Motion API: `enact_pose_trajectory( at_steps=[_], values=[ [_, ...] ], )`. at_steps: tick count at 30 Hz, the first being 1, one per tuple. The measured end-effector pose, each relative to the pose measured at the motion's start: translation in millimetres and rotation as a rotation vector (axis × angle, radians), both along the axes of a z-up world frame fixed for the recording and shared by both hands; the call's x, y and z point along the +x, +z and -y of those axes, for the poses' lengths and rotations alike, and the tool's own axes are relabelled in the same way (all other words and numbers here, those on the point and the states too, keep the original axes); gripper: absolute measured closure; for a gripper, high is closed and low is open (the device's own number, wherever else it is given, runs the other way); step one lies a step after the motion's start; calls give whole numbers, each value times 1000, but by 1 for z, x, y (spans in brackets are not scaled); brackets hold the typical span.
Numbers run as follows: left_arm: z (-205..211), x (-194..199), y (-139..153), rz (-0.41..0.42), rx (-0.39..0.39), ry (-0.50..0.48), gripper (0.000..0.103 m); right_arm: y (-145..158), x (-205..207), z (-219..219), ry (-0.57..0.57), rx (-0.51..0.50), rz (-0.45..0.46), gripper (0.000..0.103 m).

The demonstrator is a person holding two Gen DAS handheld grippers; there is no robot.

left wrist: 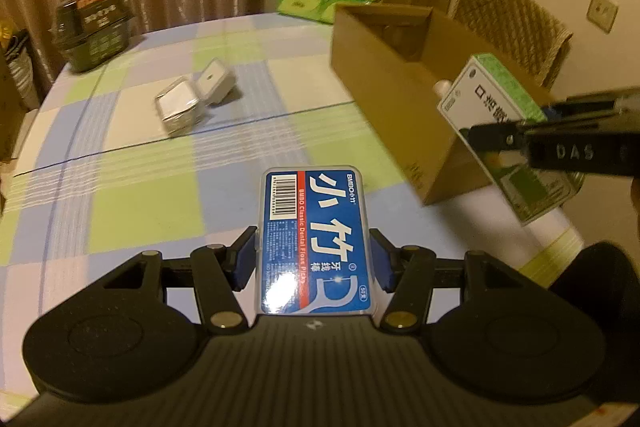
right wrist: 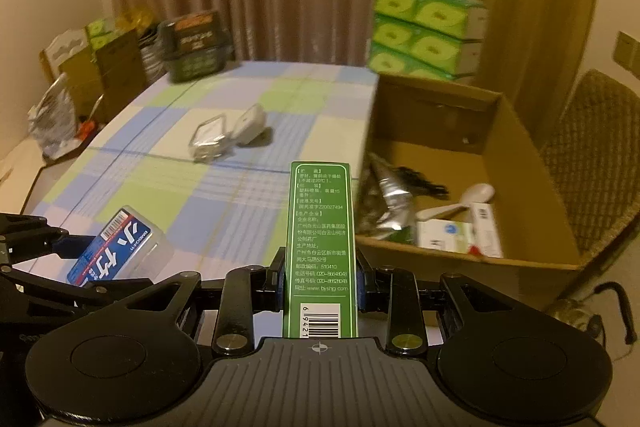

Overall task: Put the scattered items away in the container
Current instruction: 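Carry toothpick box with left tool while right tool carries medicine box into cardboard box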

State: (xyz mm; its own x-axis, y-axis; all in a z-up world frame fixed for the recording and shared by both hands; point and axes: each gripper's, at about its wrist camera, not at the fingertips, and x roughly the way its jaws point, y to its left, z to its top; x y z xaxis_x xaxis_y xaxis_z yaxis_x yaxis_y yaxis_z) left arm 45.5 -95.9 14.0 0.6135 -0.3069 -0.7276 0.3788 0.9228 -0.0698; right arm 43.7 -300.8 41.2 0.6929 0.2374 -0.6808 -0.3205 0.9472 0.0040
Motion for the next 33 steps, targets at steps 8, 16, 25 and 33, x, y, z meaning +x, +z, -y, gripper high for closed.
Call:
enact_pose_trajectory(
  at_steps=[8, 16, 25, 33],
  values=[
    [39, 11, 18, 6, -77, -42, 51, 14, -2, 35, -58, 16, 39, 75],
    [78, 30, 36, 44, -98, -98, 51, 27, 5, 66, -105, 12, 79, 75],
    [118, 54, 46, 53, -151, -115, 51, 38, 23, 94, -149, 1, 110, 75],
    [146, 75, 47, 45, -170, -130, 51, 34, 40, 108, -166, 4, 109, 75]
  ],
)
